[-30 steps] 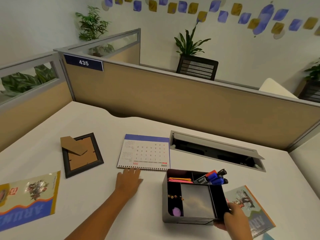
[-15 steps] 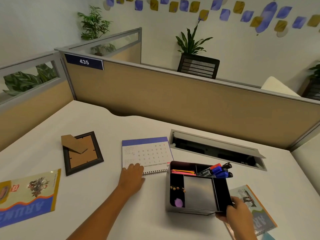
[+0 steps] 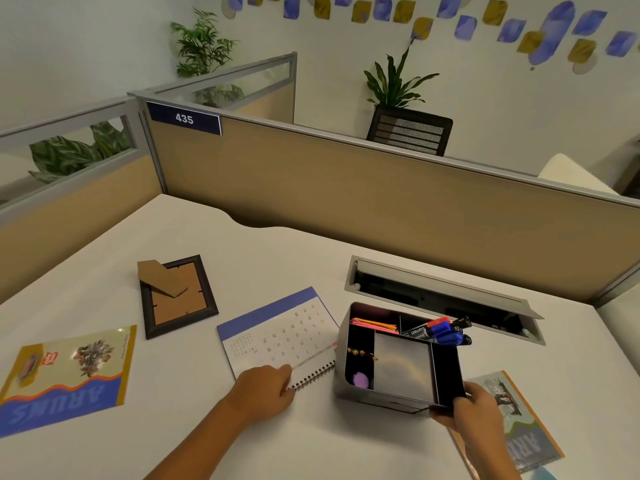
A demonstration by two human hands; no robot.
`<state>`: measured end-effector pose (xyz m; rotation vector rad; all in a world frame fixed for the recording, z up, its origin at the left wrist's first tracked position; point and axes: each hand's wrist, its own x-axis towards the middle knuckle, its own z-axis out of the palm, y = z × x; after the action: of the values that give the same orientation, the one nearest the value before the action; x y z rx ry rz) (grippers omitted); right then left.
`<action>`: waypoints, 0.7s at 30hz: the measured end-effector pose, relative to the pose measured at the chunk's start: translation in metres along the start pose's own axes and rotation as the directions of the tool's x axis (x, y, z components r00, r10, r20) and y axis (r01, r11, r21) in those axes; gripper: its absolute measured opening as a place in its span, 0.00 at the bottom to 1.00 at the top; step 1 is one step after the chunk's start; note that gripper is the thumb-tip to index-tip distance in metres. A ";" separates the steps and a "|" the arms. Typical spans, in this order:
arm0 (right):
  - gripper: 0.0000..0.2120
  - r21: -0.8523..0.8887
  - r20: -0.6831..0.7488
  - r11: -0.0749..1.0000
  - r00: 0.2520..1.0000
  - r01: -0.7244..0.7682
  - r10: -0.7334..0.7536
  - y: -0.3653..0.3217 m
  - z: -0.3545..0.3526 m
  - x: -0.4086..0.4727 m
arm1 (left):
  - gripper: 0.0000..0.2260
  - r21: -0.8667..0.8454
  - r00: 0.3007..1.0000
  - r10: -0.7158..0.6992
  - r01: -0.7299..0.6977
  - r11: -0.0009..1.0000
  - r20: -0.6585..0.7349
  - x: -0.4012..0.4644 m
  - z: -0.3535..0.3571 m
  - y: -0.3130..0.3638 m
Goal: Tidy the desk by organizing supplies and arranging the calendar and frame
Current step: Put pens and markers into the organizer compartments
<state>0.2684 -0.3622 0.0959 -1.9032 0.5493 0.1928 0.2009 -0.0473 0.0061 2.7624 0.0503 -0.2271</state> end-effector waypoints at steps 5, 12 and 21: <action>0.17 -0.013 -0.002 1.000 1.000 0.028 -0.028 -0.008 0.013 -0.010 | 0.10 -0.126 0.946 0.013 0.030 0.992 0.323 -0.018 -0.018 -0.002; 0.17 -0.030 0.030 0.997 0.997 0.071 -0.070 -0.027 0.045 -0.034 | 0.11 -0.448 0.780 0.038 0.318 0.836 0.624 -0.023 -0.064 -0.008; 0.16 -0.041 0.049 0.994 0.994 0.099 -0.097 -0.058 0.111 -0.047 | 0.20 -0.722 0.984 -0.046 0.156 0.674 0.170 0.001 -0.117 -0.016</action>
<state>0.2675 -0.2307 0.1189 -1.9576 0.4224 0.1861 0.2189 0.0097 0.1082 1.9208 0.2129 -0.3393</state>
